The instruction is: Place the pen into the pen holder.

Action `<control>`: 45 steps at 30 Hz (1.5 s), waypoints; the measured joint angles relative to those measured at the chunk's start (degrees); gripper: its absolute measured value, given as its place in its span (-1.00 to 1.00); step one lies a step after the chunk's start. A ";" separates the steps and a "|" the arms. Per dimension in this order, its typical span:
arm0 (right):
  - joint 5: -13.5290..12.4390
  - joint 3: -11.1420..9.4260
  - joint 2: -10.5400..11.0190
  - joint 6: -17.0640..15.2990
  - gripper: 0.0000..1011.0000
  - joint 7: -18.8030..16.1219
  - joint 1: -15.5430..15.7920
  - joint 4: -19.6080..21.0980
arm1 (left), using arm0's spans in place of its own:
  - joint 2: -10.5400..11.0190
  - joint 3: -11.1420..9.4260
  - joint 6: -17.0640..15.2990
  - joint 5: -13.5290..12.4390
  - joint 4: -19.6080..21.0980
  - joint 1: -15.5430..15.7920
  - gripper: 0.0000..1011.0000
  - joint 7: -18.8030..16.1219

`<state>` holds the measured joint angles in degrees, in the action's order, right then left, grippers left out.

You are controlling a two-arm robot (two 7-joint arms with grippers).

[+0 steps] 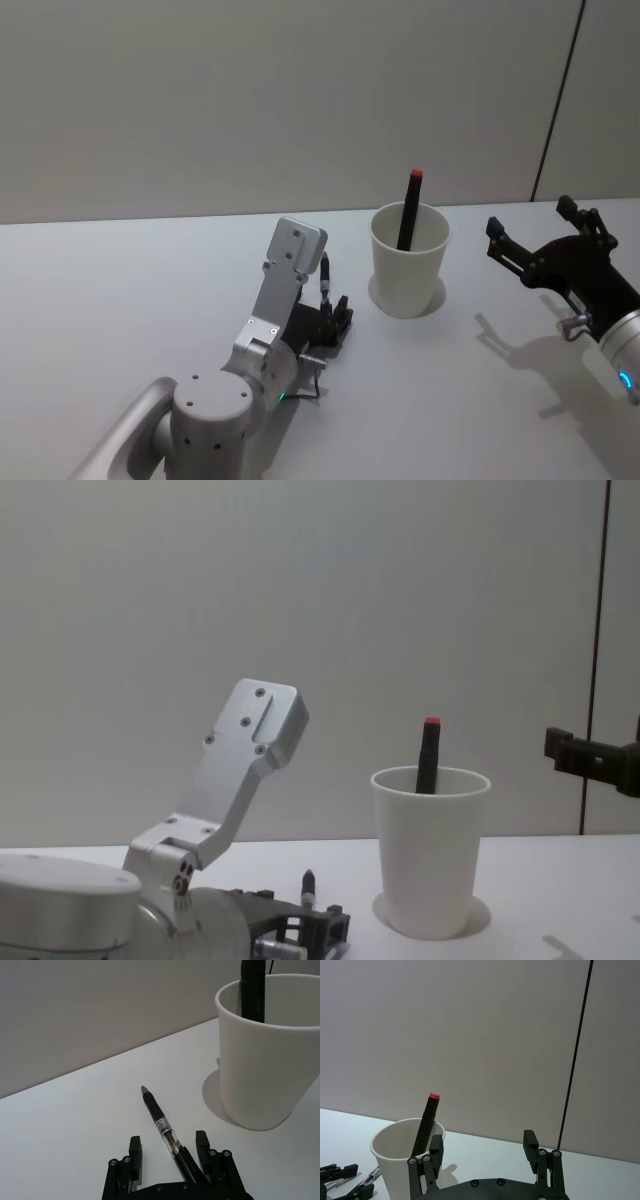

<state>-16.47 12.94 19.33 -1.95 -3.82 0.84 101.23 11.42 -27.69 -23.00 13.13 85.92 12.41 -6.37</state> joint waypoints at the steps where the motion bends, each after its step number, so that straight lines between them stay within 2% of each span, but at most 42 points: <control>1: 0.00 0.00 0.00 0.00 0.98 0.00 0.00 0.00 | -0.01 0.00 -0.01 -0.02 -0.01 0.00 0.35 0.01; 15: 0.00 0.00 0.00 0.00 0.98 0.00 0.00 0.00 | -0.01 0.02 -0.14 -0.26 -0.10 0.00 -0.57 0.06; 18: 0.00 0.00 0.00 0.00 0.98 0.00 0.00 0.00 | -0.01 0.03 -0.14 -0.29 -0.10 0.00 -0.69 0.06; 45: 0.00 0.00 0.00 0.00 0.98 0.00 0.00 0.00 | -0.01 0.02 -0.12 -0.33 -0.10 0.00 -0.70 0.06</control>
<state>-16.47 12.94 19.33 -1.95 -3.82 0.84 101.23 11.41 -27.67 -23.13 12.80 85.83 12.40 -6.31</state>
